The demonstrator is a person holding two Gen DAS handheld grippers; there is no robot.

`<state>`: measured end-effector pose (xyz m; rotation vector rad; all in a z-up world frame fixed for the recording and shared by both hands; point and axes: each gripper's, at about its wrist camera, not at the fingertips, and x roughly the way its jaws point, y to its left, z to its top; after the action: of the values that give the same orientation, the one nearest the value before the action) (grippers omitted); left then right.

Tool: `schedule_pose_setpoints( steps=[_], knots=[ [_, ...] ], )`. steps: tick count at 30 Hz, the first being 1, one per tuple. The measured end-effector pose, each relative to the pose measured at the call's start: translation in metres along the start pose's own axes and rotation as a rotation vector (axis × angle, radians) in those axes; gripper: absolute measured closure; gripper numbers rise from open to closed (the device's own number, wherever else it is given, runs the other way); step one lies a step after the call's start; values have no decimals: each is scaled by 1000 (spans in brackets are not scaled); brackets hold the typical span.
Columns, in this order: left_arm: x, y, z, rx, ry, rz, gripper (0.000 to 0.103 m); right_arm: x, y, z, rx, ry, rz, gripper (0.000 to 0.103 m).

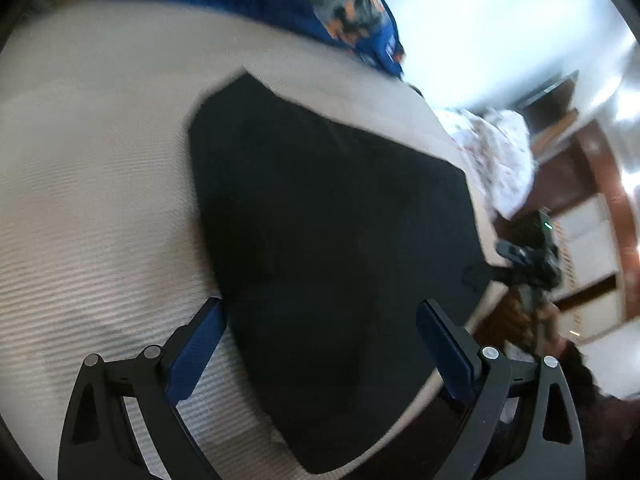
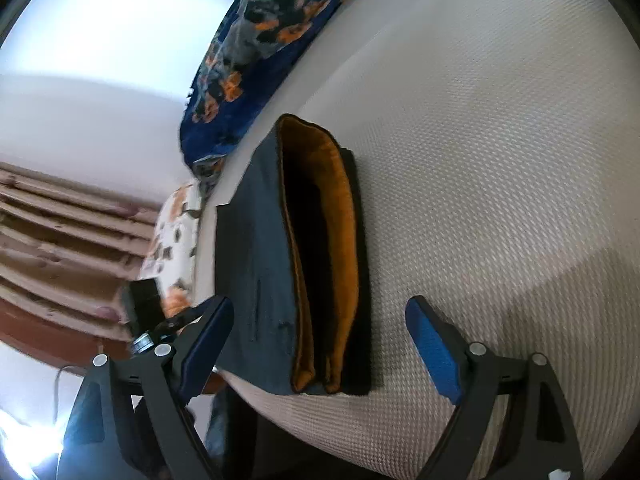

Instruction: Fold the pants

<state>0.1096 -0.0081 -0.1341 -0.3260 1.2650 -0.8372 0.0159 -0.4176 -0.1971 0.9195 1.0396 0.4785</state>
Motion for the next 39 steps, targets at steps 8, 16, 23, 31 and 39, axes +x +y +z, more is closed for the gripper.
schedule_pose_setpoints(
  steps=[8, 16, 23, 31, 39],
  knots=[
    [-2, 13, 9, -59, 50, -185, 9, 28, 9, 25, -50, 177, 26, 19],
    [2, 11, 17, -32, 103, -238, 9, 68, 24, 36, -68, 350, 113, 16],
    [7, -11, 11, 57, 64, -72, 11, 86, 45, 24, -187, 359, 51, 21],
    [1, -13, -1, 88, 12, 88, 77, 84, 32, 19, -163, 253, -10, 74],
    [-18, -46, -32, 140, -138, 330, 81, 79, 27, -3, -72, 132, 82, 77]
  ],
)
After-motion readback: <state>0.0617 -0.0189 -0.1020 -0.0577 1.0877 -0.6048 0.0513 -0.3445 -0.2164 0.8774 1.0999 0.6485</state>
